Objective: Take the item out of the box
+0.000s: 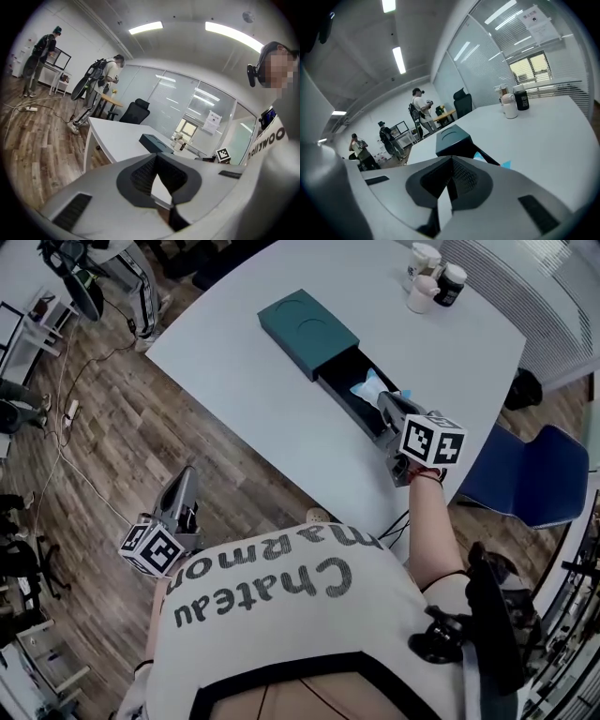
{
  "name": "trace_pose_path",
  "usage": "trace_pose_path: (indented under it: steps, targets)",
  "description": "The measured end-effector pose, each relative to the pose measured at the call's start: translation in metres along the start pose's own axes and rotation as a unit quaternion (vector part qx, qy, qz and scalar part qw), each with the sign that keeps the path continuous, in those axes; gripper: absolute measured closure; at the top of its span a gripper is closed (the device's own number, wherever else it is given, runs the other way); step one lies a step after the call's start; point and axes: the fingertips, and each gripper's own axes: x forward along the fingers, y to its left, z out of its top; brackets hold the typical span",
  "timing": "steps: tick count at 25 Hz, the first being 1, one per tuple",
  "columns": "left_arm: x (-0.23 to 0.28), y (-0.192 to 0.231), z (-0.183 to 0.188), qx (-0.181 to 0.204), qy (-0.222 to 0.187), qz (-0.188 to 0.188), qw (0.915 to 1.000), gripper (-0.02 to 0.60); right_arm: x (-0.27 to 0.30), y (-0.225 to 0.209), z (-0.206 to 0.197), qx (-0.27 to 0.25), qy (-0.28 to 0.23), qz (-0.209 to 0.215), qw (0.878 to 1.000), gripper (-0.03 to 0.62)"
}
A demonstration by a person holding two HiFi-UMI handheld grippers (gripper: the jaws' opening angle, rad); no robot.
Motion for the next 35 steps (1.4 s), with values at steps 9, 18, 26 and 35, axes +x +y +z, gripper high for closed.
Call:
trace_pose_path:
  steps: [9, 18, 26, 35]
  targets:
    - [-0.002, 0.019, -0.006, -0.01, 0.014, 0.034, 0.9993, 0.585, 0.027, -0.041, -0.006, -0.062, 0.05, -0.069, 0.994, 0.595]
    - [0.005, 0.023, -0.017, -0.014, 0.027, 0.047, 0.9985, 0.584, 0.048, -0.053, -0.014, -0.159, 0.111, -0.092, 0.977, 0.488]
    - [0.007, 0.02, -0.023, -0.007, 0.036, 0.053, 0.9979, 0.584, 0.055, -0.061, -0.031, -0.228, 0.156, -0.111, 0.955, 0.473]
    - [0.004, 0.02, -0.024, -0.008, 0.035, 0.06, 0.9975, 0.584, 0.059, -0.06, -0.038, -0.262, 0.183, -0.117, 0.94, 0.474]
